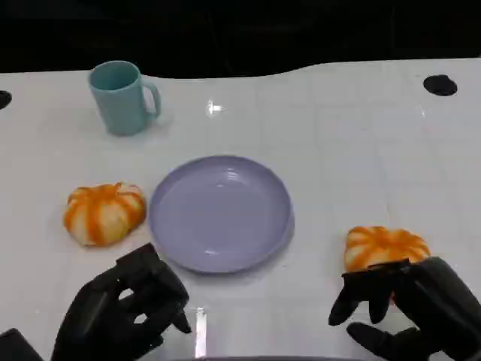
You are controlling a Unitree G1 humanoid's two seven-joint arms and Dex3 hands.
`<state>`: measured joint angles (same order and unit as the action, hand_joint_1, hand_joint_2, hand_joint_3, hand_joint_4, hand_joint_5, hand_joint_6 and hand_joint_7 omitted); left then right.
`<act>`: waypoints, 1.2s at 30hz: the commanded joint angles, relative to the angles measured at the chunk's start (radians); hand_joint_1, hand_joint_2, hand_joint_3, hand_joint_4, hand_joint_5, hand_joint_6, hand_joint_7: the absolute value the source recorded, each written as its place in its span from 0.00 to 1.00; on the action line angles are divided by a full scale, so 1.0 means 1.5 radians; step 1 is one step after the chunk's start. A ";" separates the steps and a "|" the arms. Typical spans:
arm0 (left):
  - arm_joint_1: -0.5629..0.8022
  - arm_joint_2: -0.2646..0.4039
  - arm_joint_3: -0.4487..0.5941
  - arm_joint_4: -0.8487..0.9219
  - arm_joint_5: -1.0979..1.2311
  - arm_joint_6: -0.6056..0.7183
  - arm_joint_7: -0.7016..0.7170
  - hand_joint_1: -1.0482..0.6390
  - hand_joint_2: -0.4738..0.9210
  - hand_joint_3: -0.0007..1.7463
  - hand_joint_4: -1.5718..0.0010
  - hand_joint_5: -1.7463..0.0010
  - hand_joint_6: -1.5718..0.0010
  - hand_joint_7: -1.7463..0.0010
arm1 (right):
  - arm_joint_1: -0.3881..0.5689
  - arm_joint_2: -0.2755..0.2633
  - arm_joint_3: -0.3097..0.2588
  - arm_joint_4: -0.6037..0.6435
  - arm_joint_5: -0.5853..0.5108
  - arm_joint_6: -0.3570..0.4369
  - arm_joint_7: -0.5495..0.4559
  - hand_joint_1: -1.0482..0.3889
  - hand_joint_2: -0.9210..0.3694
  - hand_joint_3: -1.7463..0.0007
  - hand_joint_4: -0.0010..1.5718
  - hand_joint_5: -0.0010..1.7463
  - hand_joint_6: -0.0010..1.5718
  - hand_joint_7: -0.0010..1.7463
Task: Grasp the bread from the table and place it into the plate.
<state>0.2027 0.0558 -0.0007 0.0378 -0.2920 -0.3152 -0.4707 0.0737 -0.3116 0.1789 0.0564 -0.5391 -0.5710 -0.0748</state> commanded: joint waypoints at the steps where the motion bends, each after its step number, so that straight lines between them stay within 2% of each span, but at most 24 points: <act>1: 0.001 0.011 0.005 -0.001 0.001 0.003 0.000 0.29 1.00 0.17 0.60 0.00 0.62 0.16 | -0.004 -0.009 -0.009 0.000 0.008 -0.003 -0.006 0.66 0.53 0.36 0.63 0.79 0.65 0.50; 19: -0.001 0.011 0.004 -0.005 -0.003 0.005 -0.003 0.29 1.00 0.18 0.60 0.00 0.63 0.14 | -0.009 -0.011 -0.008 0.010 0.005 -0.006 -0.009 0.64 0.51 0.37 0.62 0.79 0.63 0.51; 23: -0.001 0.011 0.005 -0.005 -0.001 0.005 -0.001 0.30 1.00 0.18 0.60 0.00 0.63 0.14 | -0.007 -0.007 -0.009 0.008 0.009 -0.002 -0.010 0.64 0.50 0.38 0.60 0.77 0.60 0.49; 28: -0.001 0.011 0.005 -0.005 -0.001 0.002 -0.002 0.31 1.00 0.18 0.59 0.00 0.64 0.13 | -0.004 -0.006 -0.016 -0.010 0.004 0.011 -0.011 0.65 0.46 0.44 0.55 0.72 0.59 0.36; 31: -0.002 0.012 0.004 -0.005 -0.002 0.004 -0.003 0.31 1.00 0.18 0.59 0.00 0.64 0.13 | -0.001 -0.018 -0.025 -0.054 -0.005 0.037 0.009 0.64 0.43 0.48 0.48 0.67 0.55 0.27; 32: -0.002 0.012 0.004 -0.005 -0.001 0.005 -0.002 0.30 1.00 0.18 0.59 0.00 0.64 0.13 | 0.000 -0.024 -0.029 -0.071 -0.014 0.048 0.016 0.60 0.38 0.55 0.46 0.60 0.53 0.21; 36: 0.000 0.012 0.004 -0.010 -0.001 0.010 0.001 0.30 1.00 0.19 0.59 0.00 0.64 0.12 | 0.005 -0.045 -0.041 -0.135 -0.048 0.092 0.040 0.53 0.25 0.74 0.39 0.43 0.48 0.09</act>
<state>0.2010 0.0596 -0.0013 0.0318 -0.2917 -0.3089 -0.4705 0.0707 -0.3472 0.1428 -0.0899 -0.5909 -0.4735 -0.0411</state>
